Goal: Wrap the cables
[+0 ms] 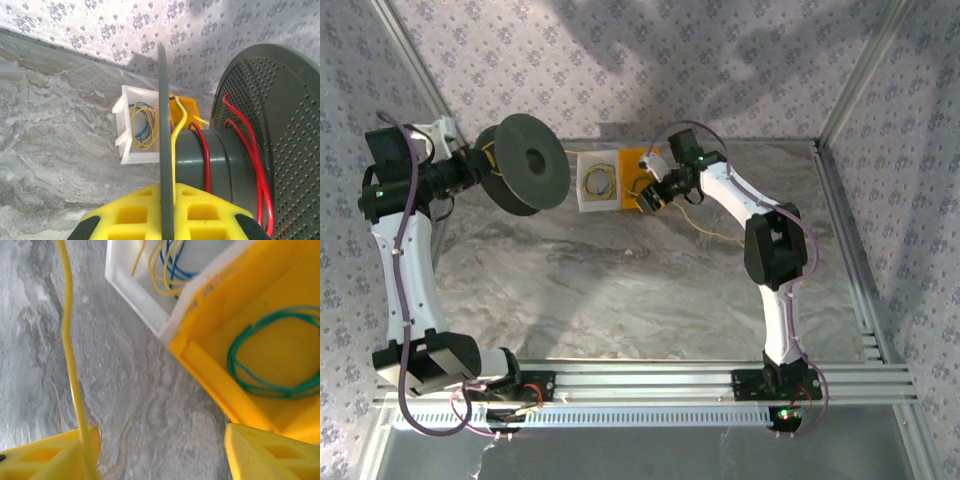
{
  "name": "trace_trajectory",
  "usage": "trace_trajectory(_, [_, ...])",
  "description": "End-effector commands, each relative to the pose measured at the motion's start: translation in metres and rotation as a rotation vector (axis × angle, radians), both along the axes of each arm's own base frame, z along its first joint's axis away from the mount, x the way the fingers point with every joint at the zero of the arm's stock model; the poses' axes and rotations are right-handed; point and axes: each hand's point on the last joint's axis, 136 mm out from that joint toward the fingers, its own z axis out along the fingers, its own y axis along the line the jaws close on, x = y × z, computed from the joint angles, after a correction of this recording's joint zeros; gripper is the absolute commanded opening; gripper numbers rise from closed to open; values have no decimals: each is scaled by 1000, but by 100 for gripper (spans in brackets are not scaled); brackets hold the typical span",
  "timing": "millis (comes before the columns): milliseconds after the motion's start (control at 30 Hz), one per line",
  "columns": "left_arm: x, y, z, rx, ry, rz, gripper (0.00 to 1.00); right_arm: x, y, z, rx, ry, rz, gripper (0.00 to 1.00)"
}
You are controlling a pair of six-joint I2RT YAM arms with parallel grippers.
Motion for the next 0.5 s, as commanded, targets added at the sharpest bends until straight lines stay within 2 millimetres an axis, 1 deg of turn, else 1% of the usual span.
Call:
trace_trajectory(0, [-2,-1,60,-47,-171,-17,0,0,-23,8,-2,-44,-36,63])
trace_trajectory(33, [-2,3,64,-57,-176,-5,0,-3,-28,6,-6,-40,-43,58])
trace_trajectory(67, [-3,6,66,-77,-172,9,0,-5,-33,4,-11,-37,-51,49])
trace_trajectory(100, [-2,10,75,-88,-206,17,0,-8,-37,1,-19,-29,-59,38])
trace_trajectory(200, [-2,14,84,-127,-223,36,0,-16,-46,-8,-39,-16,-67,20])
trace_trajectory(233, [-1,14,86,-134,-229,38,0,-19,-47,-11,-47,-14,-69,17])
trace_trajectory(300, [0,15,90,-148,-240,45,0,-22,-51,-14,-57,-14,-78,2])
trace_trajectory(333, [1,16,92,-151,-246,48,0,-23,-54,-16,-61,-13,-87,0])
trace_trajectory(467, [5,25,95,-159,-249,90,0,-28,-61,-15,-65,-8,-116,0])
